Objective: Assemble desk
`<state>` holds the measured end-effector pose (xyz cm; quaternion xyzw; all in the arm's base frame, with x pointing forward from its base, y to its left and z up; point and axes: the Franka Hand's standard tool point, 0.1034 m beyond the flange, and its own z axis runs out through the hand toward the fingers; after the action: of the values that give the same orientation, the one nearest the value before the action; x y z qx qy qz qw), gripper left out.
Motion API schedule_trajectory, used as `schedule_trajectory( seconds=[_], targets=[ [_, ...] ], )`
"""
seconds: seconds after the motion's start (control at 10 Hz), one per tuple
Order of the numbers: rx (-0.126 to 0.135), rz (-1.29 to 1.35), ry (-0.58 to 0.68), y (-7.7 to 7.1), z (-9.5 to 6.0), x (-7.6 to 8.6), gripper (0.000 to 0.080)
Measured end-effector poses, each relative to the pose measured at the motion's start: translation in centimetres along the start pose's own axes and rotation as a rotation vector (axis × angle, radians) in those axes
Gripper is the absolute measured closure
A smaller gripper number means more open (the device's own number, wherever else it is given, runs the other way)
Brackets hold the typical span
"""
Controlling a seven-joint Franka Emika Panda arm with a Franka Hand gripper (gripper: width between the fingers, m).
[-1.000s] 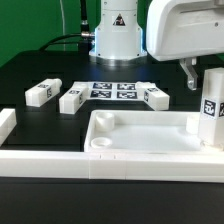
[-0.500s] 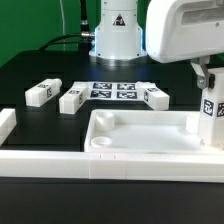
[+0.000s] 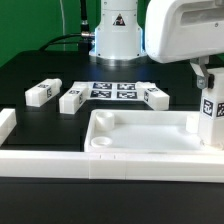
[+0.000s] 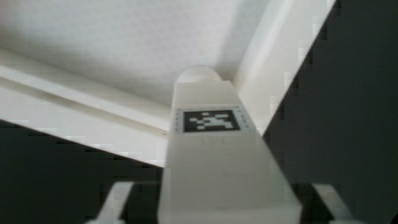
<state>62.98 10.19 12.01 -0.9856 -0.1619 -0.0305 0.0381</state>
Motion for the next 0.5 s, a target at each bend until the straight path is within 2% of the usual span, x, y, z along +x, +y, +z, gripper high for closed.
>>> schedule_trajectory(
  seconds=[0.5],
  targets=[
    [0.009,0.545,0.027,0.22,0.08,0.04,0.0508]
  ],
)
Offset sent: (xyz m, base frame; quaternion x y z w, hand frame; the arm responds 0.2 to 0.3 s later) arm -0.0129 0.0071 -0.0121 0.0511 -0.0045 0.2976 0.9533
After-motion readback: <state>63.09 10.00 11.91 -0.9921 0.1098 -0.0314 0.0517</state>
